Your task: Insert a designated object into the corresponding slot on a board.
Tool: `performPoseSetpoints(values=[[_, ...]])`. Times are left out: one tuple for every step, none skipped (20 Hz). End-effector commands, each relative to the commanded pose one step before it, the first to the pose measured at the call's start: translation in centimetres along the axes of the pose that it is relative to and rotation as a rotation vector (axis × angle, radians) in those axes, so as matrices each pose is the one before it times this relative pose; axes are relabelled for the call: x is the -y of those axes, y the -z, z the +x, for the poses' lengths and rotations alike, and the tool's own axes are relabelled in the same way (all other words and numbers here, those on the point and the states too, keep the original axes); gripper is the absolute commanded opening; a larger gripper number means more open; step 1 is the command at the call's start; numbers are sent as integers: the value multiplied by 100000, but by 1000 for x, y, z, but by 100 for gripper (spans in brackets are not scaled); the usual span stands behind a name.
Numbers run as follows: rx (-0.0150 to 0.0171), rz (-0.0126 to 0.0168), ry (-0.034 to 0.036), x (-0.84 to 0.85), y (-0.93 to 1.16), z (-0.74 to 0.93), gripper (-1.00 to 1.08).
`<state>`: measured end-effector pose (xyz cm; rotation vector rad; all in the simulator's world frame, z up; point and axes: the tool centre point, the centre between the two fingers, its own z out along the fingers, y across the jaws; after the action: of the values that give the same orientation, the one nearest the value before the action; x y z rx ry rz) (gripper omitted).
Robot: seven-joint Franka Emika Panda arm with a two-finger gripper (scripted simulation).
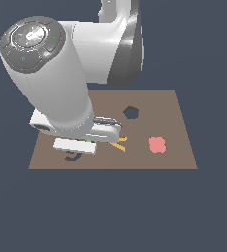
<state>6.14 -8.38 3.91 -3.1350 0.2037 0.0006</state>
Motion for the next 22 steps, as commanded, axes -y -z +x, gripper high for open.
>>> performPoseSetpoints(values=[[-1,49,1477,-909,60,1159,-100],[2,0,397,-309,13,369,-100],[1,0,359,-280,12,338,-100],[1,0,324,-255,11,309,-100],[1,0,301,-224,9,281,-100],[1,0,267,-202,8,254,-100],[1,0,239,-179,7,227,-100],[1,0,207,-159,6,202,-100],[1,0,183,-136,5,178,-100],[1,0,162,-111,4,155,-100],[1,0,129,-97,3,132,-100],[0,0,109,-76,3,111,-100],[0,0,98,-51,2,90,-100],[0,0,49,-55,1,68,-100],[0,0,69,-12,1,50,-100],[0,0,0,-35,1,27,-100],[0,0,0,-11,0,9,-100],[34,-10,-91,17,-25,-74,-100],[0,0,0,-6,-39,4,-100],[0,0,0,-17,-118,13,-100],[9,-19,44,3,-202,23,-100],[0,0,0,-38,-256,25,-100]])
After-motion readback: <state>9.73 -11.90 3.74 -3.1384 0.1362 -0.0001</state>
